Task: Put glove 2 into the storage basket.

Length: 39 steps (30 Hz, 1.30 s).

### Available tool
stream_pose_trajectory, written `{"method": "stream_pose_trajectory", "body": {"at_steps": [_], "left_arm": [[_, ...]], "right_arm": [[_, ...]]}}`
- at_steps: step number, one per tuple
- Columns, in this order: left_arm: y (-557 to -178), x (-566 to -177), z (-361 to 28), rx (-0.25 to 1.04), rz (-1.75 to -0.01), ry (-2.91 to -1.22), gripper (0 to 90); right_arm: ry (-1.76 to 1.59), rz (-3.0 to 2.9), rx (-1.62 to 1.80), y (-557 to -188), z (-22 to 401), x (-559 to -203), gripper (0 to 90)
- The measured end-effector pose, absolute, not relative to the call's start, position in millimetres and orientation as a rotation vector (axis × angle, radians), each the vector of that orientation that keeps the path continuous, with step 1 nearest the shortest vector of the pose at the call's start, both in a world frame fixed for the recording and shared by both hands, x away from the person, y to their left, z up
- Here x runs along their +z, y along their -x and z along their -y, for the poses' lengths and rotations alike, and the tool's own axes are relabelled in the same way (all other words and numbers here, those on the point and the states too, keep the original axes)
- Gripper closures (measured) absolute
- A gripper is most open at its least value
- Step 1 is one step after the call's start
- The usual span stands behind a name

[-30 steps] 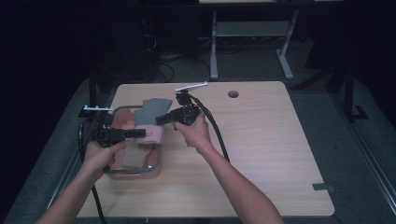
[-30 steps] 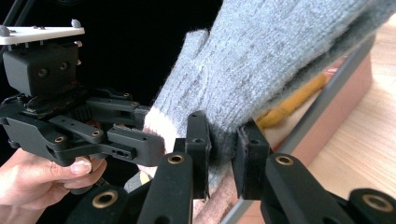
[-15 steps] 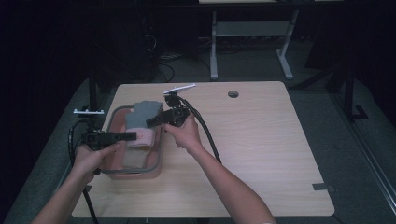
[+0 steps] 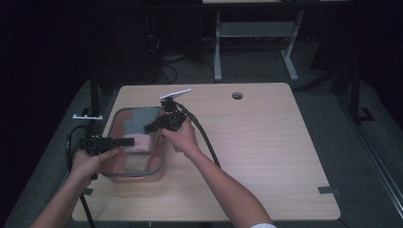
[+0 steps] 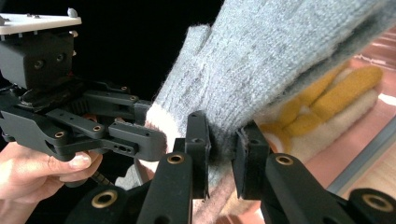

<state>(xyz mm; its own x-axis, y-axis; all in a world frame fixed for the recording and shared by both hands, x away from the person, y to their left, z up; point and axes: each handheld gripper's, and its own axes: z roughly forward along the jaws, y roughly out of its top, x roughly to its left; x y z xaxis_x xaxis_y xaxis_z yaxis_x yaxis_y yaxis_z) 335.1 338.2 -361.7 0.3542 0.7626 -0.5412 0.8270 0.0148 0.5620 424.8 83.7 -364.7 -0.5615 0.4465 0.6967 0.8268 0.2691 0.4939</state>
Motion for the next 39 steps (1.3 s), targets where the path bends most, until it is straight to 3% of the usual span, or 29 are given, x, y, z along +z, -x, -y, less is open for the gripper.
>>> {"method": "stream_pose_trajectory", "body": {"at_steps": [26,39], "left_arm": [[-331,-393,-344,-0.059,-1.523,-1.870,63.8],[-334,-396,-341,-0.031,-1.543,-1.941,58.2]], "right_arm": [[1.131,2.246,-1.029,-425,-115,-392,77.5],[1.126,2.343,-0.983,-426,-118,-388,72.4]]}}
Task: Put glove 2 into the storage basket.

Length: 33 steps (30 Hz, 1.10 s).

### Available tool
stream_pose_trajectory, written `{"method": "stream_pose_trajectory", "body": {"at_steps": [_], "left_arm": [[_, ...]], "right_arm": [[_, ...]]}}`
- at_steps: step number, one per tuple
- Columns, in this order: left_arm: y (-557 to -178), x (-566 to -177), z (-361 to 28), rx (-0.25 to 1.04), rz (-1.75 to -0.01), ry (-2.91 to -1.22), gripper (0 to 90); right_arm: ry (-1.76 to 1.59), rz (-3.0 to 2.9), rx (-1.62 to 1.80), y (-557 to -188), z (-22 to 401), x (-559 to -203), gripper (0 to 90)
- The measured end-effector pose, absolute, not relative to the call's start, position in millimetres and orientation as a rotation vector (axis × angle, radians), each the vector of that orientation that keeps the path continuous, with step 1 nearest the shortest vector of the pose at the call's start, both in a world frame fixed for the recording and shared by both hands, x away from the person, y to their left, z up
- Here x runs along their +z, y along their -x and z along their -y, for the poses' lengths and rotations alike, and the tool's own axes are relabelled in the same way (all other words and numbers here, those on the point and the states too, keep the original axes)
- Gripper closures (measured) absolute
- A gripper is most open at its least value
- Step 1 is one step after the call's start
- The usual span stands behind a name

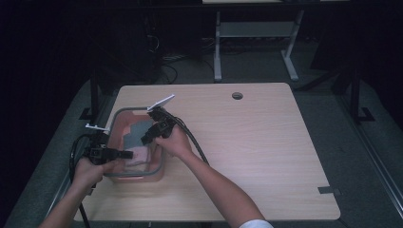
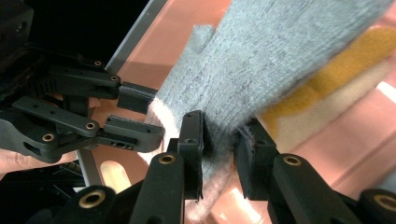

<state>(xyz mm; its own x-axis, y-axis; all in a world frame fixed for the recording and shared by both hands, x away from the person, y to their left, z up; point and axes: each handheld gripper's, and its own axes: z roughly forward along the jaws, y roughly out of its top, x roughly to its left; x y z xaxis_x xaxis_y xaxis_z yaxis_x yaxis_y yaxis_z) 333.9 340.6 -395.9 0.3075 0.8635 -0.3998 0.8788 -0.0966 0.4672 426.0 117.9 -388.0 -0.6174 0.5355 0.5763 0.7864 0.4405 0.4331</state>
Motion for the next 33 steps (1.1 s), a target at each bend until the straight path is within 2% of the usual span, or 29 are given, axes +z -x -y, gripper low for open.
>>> {"method": "stream_pose_trajectory", "body": {"at_steps": [11,21,33], "left_arm": [[-336,-394,-339,-0.017,-1.539,-1.936,54.9],[-337,-379,-343,0.012,-1.528,-1.905,52.6],[-337,-358,-334,0.038,-1.456,-1.858,49.9]], "right_arm": [[1.175,2.319,-1.025,-433,-98,-381,71.3],[1.166,2.269,-1.073,-432,-85,-374,70.8],[1.171,2.213,-1.147,-429,-57,-363,66.0]]}}
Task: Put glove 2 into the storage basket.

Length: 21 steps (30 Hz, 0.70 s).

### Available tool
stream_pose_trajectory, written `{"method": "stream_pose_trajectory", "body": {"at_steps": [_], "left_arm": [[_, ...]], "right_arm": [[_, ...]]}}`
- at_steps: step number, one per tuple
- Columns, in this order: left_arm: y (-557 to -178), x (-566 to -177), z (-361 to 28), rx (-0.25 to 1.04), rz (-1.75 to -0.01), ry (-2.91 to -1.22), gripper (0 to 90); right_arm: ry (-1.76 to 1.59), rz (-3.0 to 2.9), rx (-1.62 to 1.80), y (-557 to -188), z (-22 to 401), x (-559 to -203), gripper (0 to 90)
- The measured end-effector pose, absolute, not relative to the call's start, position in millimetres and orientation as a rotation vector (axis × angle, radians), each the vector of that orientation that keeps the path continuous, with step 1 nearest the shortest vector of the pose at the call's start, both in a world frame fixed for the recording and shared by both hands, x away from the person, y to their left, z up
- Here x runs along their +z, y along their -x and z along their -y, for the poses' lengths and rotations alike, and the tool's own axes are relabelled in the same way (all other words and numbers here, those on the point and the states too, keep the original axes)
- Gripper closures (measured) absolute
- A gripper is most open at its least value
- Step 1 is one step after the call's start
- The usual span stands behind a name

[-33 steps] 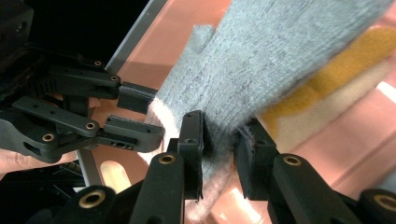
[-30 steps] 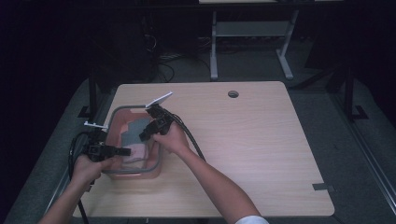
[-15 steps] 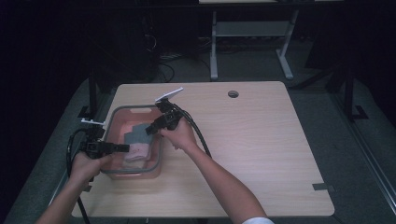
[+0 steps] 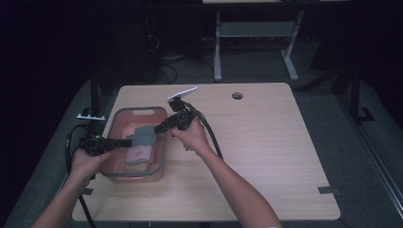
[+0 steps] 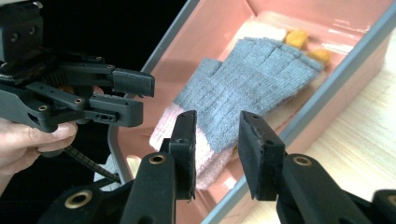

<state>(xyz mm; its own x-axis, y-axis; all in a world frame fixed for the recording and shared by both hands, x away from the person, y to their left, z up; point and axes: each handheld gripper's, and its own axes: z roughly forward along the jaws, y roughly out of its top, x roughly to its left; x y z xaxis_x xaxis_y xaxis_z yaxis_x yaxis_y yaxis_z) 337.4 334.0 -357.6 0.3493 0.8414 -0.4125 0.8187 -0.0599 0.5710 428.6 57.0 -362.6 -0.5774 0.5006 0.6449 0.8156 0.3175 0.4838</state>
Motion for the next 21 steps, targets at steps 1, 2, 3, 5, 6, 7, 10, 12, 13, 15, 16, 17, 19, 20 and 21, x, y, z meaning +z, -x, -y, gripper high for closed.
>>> {"method": "stream_pose_trajectory", "body": {"at_steps": [1,2,3,5,6,7,10,12,13,15,16,17,19,20,21], "left_arm": [[-338,-358,-333,0.032,-1.455,-1.859,50.0],[-339,-357,-332,0.027,-1.457,-1.853,50.2],[-339,-357,-331,0.026,-1.460,-1.840,50.1],[-340,-355,-327,0.030,-1.446,-1.840,49.5],[-340,-354,-326,0.032,-1.438,-1.842,49.0],[-340,-354,-326,0.032,-1.438,-1.842,48.7],[-342,-349,-319,0.039,-1.412,-1.849,47.5],[-342,-348,-318,0.039,-1.407,-1.847,47.0],[-342,-347,-317,0.039,-1.403,-1.845,47.0],[-343,-347,-313,0.034,-1.394,-1.848,45.6],[-343,-347,-312,0.034,-1.395,-1.847,44.7],[-343,-347,-311,0.031,-1.395,-1.843,44.2],[-343,-347,-309,0.025,-1.387,-1.846,43.5],[-343,-347,-309,0.025,-1.387,-1.846,43.0],[-344,-346,-307,0.019,-1.385,-1.841,42.7]], "right_arm": [[1.169,2.215,-1.153,-429,-55,-362,65.4],[1.175,2.213,-1.154,-428,-53,-361,64.9],[1.175,2.210,-1.160,-428,-52,-360,64.7],[1.171,2.220,-1.166,-427,-49,-358,64.0],[1.166,2.218,-1.167,-426,-47,-357,63.7],[1.166,2.218,-1.175,-426,-45,-357,63.5],[1.178,2.205,-1.184,-425,-38,-356,62.8],[1.177,2.210,-1.190,-425,-36,-356,62.5],[1.181,2.207,-1.196,-425,-33,-355,62.3],[1.198,2.198,-1.204,-424,-25,-355,61.2],[1.204,2.194,-1.206,-424,-23,-355,61.0],[1.208,2.192,-1.210,-425,-21,-355,60.9],[1.216,2.187,-1.213,-424,-18,-355,60.6],[1.216,2.187,-1.213,-424,-18,-355,60.6],[1.215,2.189,-1.212,-424,-14,-355,59.8]]}}
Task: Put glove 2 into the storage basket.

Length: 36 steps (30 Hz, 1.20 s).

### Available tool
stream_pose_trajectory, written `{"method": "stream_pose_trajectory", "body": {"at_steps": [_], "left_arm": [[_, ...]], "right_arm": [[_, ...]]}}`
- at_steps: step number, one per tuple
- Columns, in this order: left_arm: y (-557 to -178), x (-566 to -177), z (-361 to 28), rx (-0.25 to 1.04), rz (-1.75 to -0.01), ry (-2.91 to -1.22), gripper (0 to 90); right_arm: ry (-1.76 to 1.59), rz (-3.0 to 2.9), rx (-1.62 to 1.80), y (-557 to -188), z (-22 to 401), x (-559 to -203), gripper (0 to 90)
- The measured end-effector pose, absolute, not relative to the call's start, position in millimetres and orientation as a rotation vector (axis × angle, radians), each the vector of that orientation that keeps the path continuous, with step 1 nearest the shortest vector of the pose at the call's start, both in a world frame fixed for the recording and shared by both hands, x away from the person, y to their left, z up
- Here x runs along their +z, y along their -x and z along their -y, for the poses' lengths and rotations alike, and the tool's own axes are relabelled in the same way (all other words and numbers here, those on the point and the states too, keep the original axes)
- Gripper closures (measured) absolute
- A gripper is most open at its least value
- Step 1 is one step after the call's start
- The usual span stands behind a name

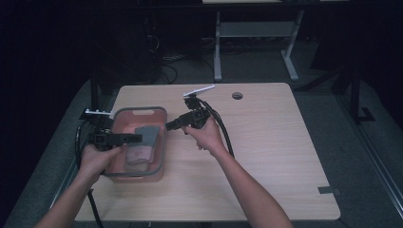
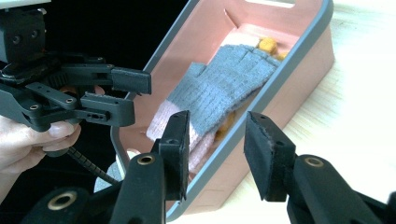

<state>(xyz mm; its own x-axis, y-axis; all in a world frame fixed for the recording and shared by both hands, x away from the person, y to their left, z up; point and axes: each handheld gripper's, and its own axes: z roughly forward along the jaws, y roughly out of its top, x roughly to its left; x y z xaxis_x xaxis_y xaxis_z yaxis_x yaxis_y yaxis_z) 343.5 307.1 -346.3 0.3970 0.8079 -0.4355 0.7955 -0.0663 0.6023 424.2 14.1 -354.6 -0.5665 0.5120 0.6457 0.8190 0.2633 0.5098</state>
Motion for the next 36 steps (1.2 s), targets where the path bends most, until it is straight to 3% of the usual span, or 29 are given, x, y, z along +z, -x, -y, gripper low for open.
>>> {"method": "stream_pose_trajectory", "body": {"at_steps": [11,20,22,36], "left_arm": [[-344,-339,-295,0.002,-1.342,-1.828,37.4],[-345,-336,-282,-0.004,-1.311,-1.831,32.1],[-345,-335,-278,-0.009,-1.301,-1.840,30.4],[-348,-332,-250,-0.022,-1.258,-1.868,22.5]], "right_arm": [[1.243,2.185,-1.235,-424,3,-349,58.0],[1.260,2.175,-1.260,-423,20,-346,51.5],[1.259,2.167,-1.282,-422,25,-346,46.3],[1.304,2.152,-1.335,-417,57,-344,41.5]]}}
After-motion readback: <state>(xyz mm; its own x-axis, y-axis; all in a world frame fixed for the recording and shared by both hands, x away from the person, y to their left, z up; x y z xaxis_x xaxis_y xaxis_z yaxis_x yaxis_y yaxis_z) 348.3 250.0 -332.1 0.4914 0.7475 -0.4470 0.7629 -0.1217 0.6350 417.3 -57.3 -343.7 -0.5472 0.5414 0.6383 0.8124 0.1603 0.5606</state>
